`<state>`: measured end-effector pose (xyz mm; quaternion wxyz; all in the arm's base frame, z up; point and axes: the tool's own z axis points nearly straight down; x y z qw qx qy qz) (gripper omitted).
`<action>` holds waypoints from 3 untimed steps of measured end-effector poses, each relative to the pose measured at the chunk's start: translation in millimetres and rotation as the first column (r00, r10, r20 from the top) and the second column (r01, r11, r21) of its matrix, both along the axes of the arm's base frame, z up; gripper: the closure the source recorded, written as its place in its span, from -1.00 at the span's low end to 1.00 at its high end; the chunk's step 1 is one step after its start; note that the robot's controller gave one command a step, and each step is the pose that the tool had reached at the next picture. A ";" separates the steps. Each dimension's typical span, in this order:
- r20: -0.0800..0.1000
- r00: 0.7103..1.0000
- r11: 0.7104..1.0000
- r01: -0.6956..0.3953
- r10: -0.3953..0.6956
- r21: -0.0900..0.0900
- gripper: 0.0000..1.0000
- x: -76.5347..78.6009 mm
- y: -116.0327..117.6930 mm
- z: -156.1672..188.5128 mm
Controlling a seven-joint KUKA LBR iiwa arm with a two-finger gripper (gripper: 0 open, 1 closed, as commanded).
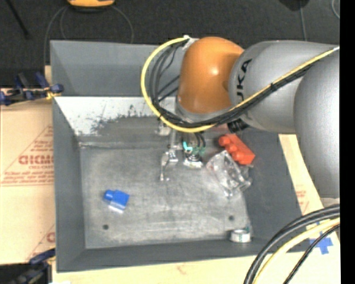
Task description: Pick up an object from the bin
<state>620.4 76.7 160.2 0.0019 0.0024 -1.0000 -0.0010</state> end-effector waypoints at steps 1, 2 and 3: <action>0.005 0.995 0.995 -0.097 0.097 0.000 -1.00 -0.4 125.1 -74.5; 0.005 0.955 0.955 -0.296 0.296 -0.004 -1.00 -106.7 78.4 -8.0; 0.014 0.907 0.907 -0.422 0.422 -0.005 -1.00 -123.7 110.4 -88.2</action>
Offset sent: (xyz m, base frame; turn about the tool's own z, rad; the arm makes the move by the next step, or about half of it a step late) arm 0.0003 0.1214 -0.0725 -0.0890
